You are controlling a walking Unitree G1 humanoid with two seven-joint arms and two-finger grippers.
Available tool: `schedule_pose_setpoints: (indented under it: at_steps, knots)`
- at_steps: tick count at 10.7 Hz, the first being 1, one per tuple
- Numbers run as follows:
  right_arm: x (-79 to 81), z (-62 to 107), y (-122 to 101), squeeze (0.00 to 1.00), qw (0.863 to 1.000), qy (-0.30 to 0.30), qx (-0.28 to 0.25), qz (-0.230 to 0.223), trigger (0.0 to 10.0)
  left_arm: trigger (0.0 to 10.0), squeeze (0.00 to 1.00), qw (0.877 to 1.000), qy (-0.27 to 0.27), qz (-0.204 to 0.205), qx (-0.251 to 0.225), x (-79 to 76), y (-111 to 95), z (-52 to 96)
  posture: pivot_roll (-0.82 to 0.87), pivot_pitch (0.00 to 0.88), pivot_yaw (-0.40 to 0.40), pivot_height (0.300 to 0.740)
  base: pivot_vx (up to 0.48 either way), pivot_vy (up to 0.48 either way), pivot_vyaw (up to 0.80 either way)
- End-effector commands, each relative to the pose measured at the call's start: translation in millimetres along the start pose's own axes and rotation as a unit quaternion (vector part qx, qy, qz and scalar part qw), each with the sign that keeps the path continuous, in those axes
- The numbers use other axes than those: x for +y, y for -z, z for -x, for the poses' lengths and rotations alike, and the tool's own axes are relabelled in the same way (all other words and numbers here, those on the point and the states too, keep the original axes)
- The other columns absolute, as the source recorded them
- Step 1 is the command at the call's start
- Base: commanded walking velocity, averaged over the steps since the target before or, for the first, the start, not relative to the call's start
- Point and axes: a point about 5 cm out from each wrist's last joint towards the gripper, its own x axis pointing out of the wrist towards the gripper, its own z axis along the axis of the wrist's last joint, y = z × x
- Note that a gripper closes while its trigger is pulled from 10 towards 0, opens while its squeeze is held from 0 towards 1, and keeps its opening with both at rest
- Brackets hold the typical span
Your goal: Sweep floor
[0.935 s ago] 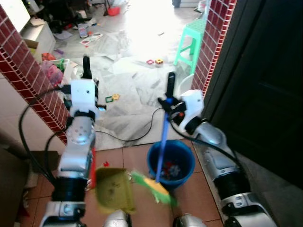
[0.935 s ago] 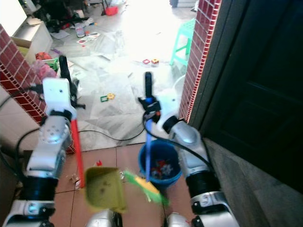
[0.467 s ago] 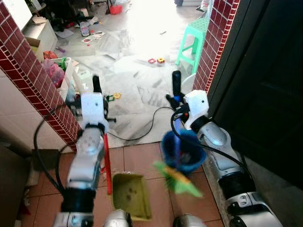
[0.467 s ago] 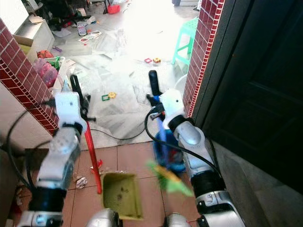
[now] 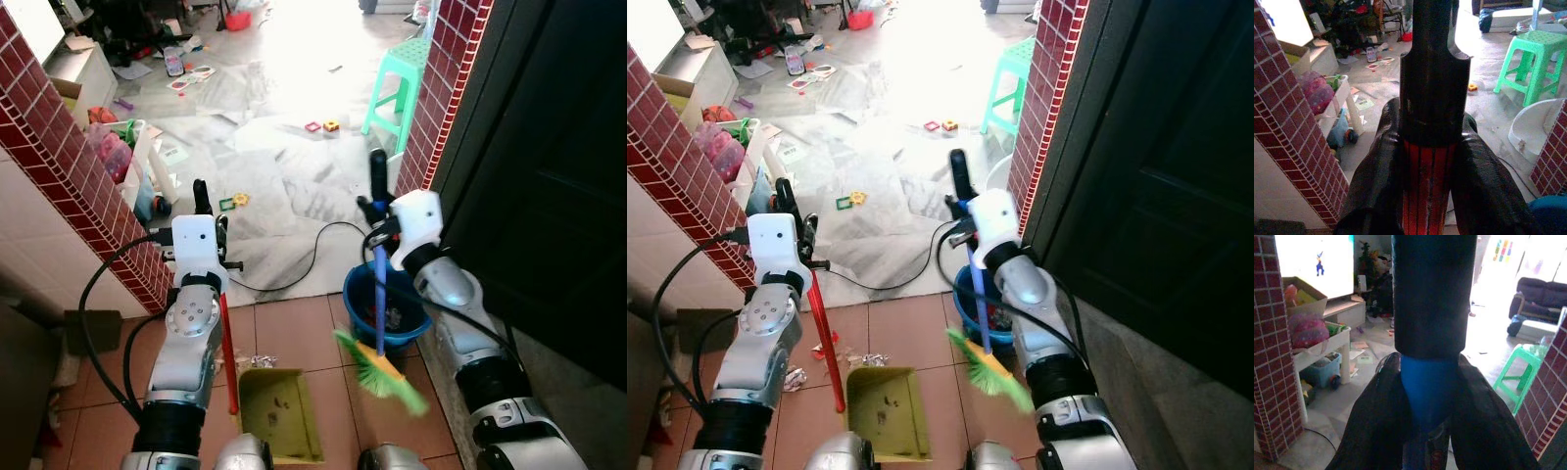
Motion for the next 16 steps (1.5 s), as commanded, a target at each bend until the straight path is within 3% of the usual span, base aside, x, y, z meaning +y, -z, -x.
schedule_pose_setpoints:
  at_steps: [1,2,4,5,7,9,10,13,15,16]
  knots:
    - [5.7,-0.9,-5,0.0,0.999,0.004,-0.014,-0.042,10.0,10.0,0.0,1.0,0.004,0.025,0.003,3.9,0,2.7,-0.09,0.006,0.088,0.74,0.0,0.0,0.0]
    - [12.4,6.7,0,0.0,0.998,0.011,-0.01,-0.06,10.0,10.0,0.0,0.999,0.017,0.035,0.005,4.9,3,7.2,-0.08,0.0,0.092,0.74,0.0,0.0,0.0]
    - [21.3,23.1,11,0.0,0.998,0.043,-0.005,-0.056,10.0,10.0,0.0,1.0,0.009,0.02,-0.006,9.8,6,11.8,-0.08,0.0,0.095,0.74,0.0,0.0,0.0]
    - [14.7,26.1,16,0.0,0.995,0.076,0.003,-0.071,10.0,10.0,0.0,1.0,0.009,0.009,-0.007,6.0,10,14.6,-0.08,0.0,0.115,0.74,0.0,0.0,0.0]
    - [3.3,13.0,4,0.0,0.993,0.11,-0.007,-0.052,10.0,10.0,0.0,0.999,0.03,0.006,-0.015,-5.0,4,11.7,-0.09,0.0,0.123,0.74,0.0,0.0,0.0]
    - [-17.0,23.9,12,0.0,0.98,0.195,0.021,0.001,10.0,10.0,0.0,0.998,0.023,-0.019,-0.051,-4.1,3,15.2,-0.08,0.0,0.106,0.74,0.0,0.0,0.0]
    - [-18.9,29.8,15,0.0,0.978,0.207,0.03,0.0,10.0,10.0,0.0,0.998,0.013,-0.019,-0.056,0.4,5,18.0,-0.08,0.0,0.097,0.74,0.0,0.0,0.0]
    - [-20.5,31.4,23,0.0,0.974,0.219,0.052,-0.009,10.0,10.0,0.0,0.998,0.014,-0.002,-0.056,-0.5,6,16.7,-0.08,0.0,0.065,0.74,0.0,0.243,-0.3]
    - [-21.6,26.1,22,0.0,0.978,0.202,0.057,0.007,10.0,10.0,0.0,0.998,0.007,-0.004,-0.064,-3.3,6,13.5,-0.08,0.0,0.005,0.74,0.0,0.208,0.0]
    - [-23.7,17.6,15,0.0,0.981,0.18,0.058,0.038,10.0,10.0,0.0,0.996,0.014,-0.021,-0.084,-5.5,-2,6.4,-0.09,0.0,-0.036,0.74,0.0,0.0,0.0]
